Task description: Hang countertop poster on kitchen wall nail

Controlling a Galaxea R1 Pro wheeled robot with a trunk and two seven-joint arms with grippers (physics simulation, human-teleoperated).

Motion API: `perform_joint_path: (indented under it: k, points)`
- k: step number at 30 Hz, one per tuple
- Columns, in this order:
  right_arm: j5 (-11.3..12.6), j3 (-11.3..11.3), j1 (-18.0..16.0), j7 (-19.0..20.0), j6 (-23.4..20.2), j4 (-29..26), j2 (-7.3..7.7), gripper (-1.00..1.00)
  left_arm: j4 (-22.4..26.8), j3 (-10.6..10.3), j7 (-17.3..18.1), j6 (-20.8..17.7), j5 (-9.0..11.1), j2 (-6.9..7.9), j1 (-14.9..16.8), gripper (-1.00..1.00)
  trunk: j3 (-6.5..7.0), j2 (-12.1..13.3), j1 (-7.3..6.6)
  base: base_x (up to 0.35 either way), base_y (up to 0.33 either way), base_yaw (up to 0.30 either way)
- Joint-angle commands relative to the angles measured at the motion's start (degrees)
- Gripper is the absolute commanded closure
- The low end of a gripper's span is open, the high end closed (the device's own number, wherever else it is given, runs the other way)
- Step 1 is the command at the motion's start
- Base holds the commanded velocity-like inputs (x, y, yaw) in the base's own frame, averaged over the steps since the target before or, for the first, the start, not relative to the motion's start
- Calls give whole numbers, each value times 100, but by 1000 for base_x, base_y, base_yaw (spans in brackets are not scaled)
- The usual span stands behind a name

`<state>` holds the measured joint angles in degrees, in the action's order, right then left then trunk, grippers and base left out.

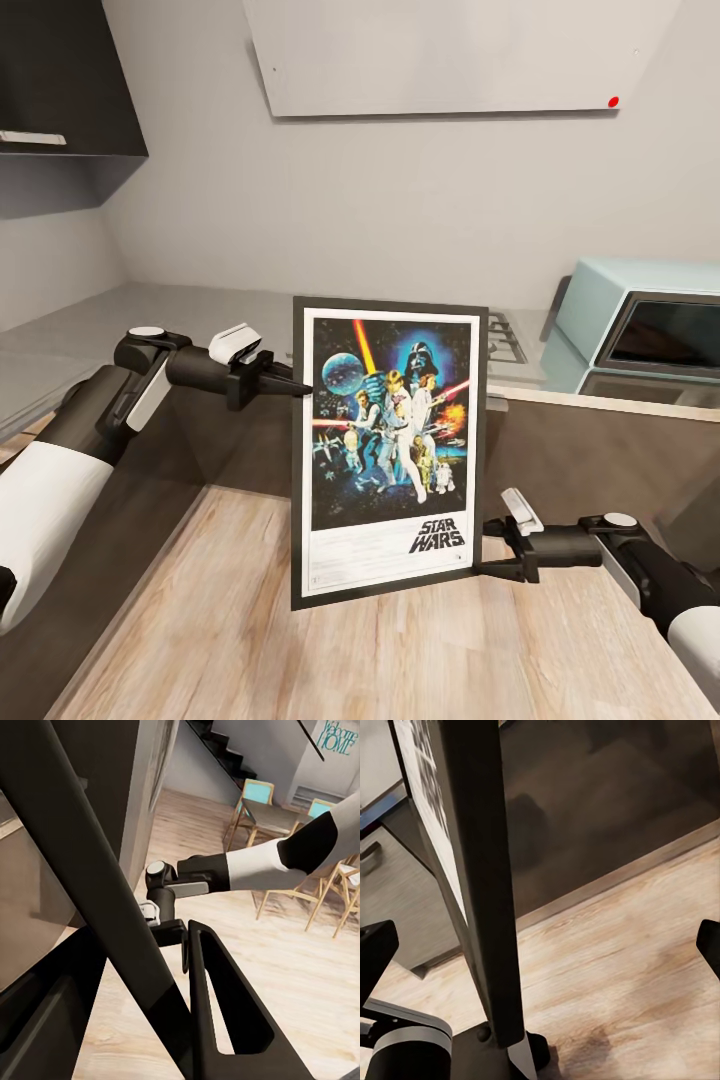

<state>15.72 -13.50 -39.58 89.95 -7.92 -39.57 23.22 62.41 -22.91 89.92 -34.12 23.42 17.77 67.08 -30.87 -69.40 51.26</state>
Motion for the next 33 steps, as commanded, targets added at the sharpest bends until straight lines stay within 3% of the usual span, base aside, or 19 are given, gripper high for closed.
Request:
perform_joint_path:
  k: [1,8,9,21,22,33]
  points:
    - [54,-38,-6,5,-60,2,9,-100,-1,-21,8,-62,31,7,7,100,-6,-4,0,0,0,0]
    - [54,-38,-6,5,-59,2,5,-100,-1,-21,8,-64,31,7,7,100,-6,-4,0,0,0,0]
    - [54,-37,-6,5,-58,2,4,100,-1,-21,8,-63,31,7,7,100,-6,-4,0,0,0,0]
    - [54,-38,-6,5,-60,2,6,100,-1,-21,8,-68,31,7,7,100,-6,-4,0,0,0,0]
    - [54,-38,-6,5,-60,2,6,100,-1,-21,8,-68,31,7,7,-100,-6,-4,0,0,0,0]
    - [54,-38,-6,5,-60,2,7,100,-14,-21,8,-94,31,7,7,-100,-6,-4,0,0,0,0]
